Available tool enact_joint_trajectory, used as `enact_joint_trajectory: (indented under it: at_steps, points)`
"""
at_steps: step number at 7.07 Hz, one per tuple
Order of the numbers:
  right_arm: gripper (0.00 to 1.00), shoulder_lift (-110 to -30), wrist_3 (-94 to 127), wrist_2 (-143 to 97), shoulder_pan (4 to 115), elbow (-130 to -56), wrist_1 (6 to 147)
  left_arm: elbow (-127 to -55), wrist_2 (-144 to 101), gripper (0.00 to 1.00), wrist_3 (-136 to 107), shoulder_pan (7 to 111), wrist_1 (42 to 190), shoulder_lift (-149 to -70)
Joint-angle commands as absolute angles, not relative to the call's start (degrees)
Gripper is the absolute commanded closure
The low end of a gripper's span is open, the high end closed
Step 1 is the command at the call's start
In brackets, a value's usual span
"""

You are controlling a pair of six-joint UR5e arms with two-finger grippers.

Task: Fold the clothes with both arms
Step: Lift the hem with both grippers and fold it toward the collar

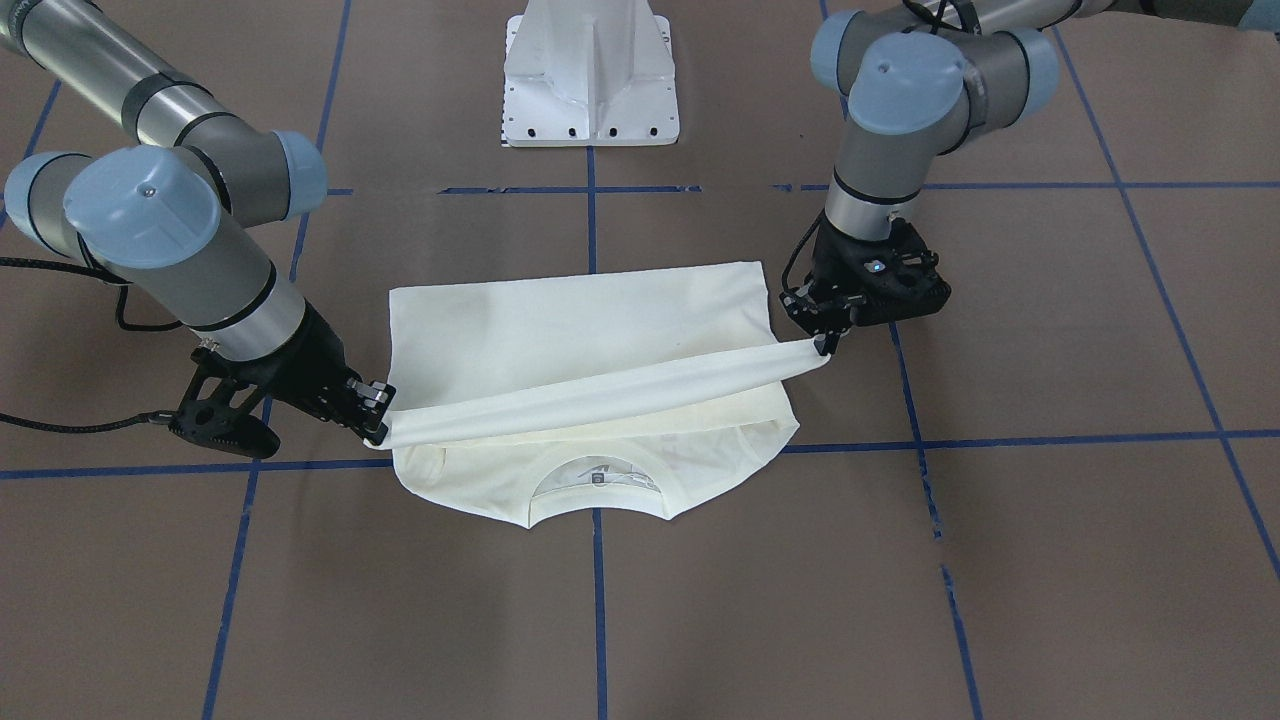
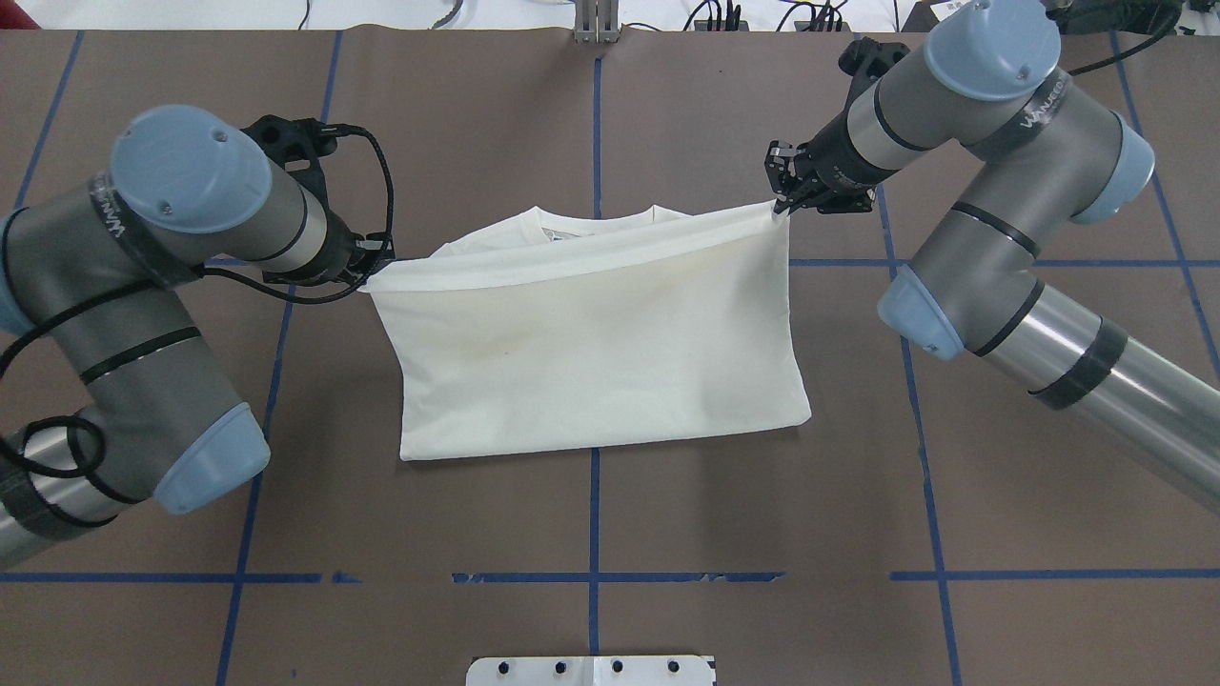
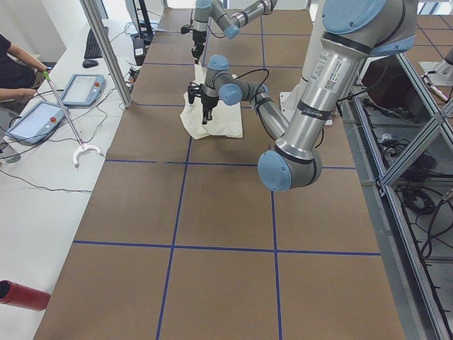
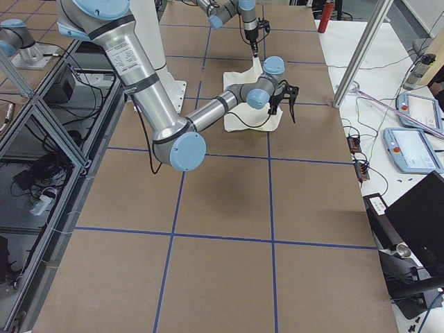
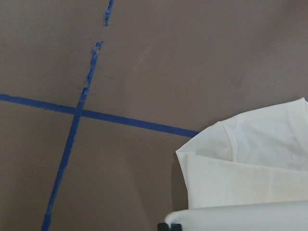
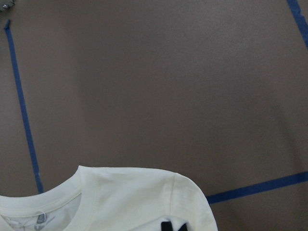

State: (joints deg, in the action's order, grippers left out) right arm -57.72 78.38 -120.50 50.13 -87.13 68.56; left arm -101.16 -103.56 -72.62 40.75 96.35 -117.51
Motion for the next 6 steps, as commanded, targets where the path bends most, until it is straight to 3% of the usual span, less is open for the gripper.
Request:
enact_joint_trajectory:
  at_steps: [1,2,5,6]
  points:
    - [1.00,-57.3,78.1,-120.4,50.2,-84.7,68.6,-93.3,-103.3,1.00,-74.2,41.3,100.8,-120.5]
    - [1.00,-57.2,78.1,-120.3,49.7,-84.7,68.6,-90.0,-103.3,1.00,-76.8,41.2,102.4,-122.6]
    - [1.00,-56.8,78.1,-120.0,48.5,-83.4,68.6,-89.6,-103.4,1.00,-76.9,41.2,103.5,-122.8]
    - [0.41,-56.7,78.2,-120.0,48.6,-83.1,68.5,-89.6,-103.3,0.73,-76.8,41.2,103.4,-122.8]
